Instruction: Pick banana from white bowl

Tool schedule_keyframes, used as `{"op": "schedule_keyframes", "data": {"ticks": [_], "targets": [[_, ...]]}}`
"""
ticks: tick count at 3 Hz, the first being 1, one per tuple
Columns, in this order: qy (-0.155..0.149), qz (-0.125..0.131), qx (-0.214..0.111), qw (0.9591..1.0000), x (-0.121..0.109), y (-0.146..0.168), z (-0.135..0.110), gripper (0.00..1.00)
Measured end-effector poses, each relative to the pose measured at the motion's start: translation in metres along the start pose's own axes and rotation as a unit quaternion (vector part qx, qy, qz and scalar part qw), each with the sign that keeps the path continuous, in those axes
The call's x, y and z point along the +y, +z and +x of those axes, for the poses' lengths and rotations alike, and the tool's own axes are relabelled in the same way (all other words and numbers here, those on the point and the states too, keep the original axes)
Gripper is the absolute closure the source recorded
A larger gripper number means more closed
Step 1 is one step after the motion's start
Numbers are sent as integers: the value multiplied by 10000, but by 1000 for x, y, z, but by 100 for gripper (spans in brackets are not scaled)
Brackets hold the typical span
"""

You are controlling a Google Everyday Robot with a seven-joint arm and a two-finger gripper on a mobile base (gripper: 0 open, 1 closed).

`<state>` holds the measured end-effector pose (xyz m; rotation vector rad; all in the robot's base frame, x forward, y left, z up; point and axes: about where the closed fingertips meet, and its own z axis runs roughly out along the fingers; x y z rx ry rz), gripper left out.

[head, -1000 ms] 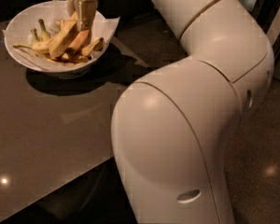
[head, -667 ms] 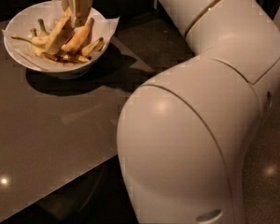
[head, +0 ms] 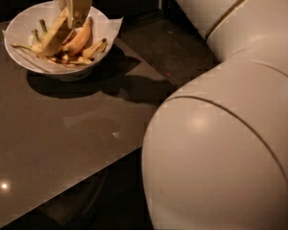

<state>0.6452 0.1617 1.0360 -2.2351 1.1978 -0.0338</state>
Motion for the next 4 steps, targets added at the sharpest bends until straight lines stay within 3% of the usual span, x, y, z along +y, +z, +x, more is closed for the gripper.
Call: {"op": "schedule_keyframes", "data": {"ticks": [1, 2, 3, 4], "targets": [[16, 196, -27, 9998, 4, -12, -12, 100], [7, 725, -235, 9971, 24, -48, -28, 100], [103, 900, -186, 9957, 35, -42, -18, 100], [325, 902, -158, 9953, 49, -51, -24, 100]]}}
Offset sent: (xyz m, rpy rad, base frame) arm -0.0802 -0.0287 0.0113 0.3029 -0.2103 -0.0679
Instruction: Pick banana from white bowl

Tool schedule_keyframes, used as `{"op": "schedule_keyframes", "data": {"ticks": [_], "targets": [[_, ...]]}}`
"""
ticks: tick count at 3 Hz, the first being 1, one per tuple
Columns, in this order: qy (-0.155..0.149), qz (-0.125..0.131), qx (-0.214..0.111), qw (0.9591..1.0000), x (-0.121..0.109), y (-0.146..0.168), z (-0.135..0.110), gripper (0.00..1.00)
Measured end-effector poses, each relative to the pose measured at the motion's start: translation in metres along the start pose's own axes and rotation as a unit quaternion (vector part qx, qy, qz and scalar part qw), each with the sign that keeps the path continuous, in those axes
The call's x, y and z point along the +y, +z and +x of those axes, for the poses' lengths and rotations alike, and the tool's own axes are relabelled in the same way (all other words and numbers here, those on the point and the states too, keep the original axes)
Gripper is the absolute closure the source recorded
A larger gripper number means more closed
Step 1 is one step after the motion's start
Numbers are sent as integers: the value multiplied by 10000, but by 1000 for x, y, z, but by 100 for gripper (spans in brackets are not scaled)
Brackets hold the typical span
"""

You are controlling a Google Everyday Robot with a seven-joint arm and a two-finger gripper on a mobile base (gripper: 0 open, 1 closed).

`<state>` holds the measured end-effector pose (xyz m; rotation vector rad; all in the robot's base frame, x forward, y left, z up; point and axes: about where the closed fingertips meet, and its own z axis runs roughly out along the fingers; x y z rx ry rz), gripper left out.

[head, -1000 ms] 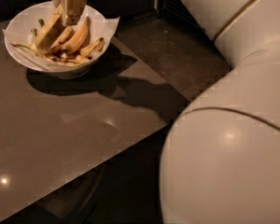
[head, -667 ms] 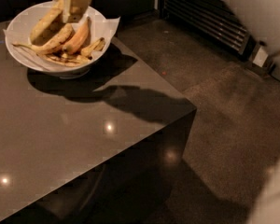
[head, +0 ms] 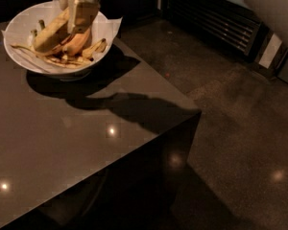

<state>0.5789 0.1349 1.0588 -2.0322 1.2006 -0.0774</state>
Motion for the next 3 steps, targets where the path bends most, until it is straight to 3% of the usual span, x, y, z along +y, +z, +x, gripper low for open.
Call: {"op": "schedule_keyframes", "data": {"ticks": [3], "targets": [[736, 564, 324, 9952, 69, -67, -50, 100]]}}
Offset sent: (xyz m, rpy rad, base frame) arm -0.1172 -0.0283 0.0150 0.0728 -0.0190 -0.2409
